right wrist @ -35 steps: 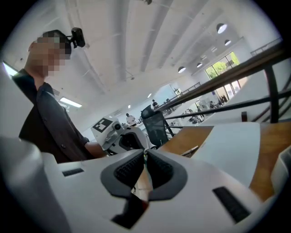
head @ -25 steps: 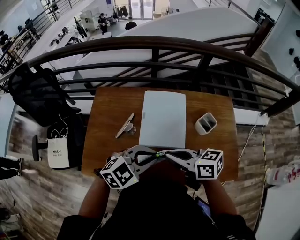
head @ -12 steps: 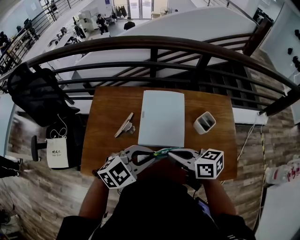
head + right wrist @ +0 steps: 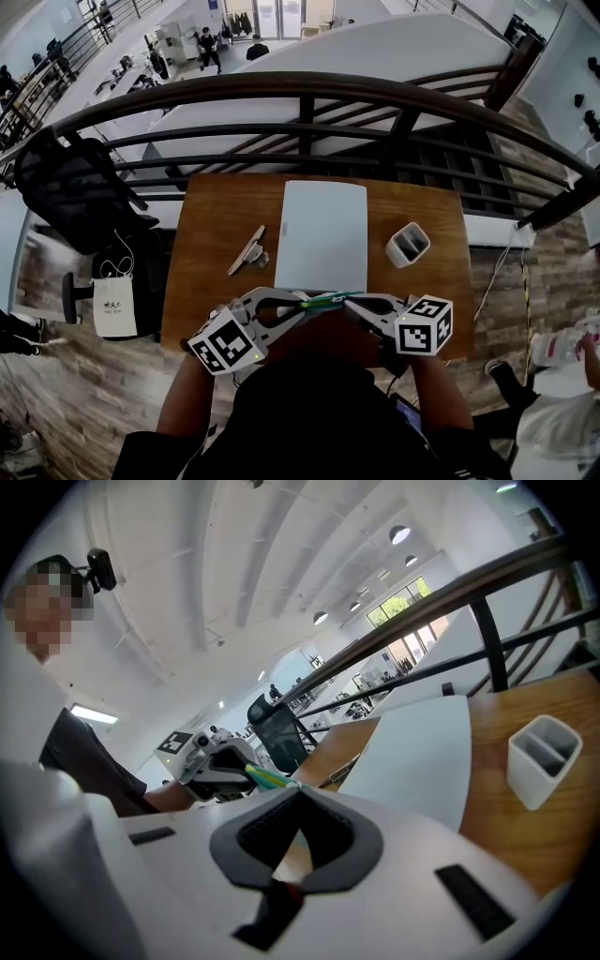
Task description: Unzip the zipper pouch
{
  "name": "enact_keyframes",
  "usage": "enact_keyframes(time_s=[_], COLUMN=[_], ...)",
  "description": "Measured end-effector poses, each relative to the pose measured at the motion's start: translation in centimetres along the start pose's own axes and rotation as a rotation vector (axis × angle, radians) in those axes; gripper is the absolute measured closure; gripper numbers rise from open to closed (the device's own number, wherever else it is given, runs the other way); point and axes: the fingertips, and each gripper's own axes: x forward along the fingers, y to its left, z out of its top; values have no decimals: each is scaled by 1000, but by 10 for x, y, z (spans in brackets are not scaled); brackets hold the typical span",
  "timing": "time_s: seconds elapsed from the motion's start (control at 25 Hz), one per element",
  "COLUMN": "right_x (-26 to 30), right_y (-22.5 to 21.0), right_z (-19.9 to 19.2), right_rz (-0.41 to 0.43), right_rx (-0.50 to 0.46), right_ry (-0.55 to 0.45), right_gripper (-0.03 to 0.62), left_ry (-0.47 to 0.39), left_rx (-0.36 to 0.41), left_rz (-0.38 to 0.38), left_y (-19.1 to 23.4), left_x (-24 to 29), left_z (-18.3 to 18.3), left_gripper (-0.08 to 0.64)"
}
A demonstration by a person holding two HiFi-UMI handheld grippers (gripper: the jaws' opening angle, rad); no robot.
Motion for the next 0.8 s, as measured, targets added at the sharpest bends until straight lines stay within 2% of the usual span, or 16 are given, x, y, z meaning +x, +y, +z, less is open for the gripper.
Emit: enact_keyframes(time_s=[0.2, 0.48, 0.8], right_x=[-5, -7, -20], right_y=[-18, -22, -38], right_z=[1, 4, 3], right_rz=[-59, -84, -149], right_rx=[-6, -25, -22], right_ry=[-3, -1, -4], right_gripper=[595, 595, 595], left_ry=[-2, -7, -32], left_rx=[-4, -12, -64], left_rz=[19, 29, 59], left_y=[7, 12, 22], left_x=[-1, -5, -21], left_z=[-2, -2, -6], left_gripper=[517, 517, 518])
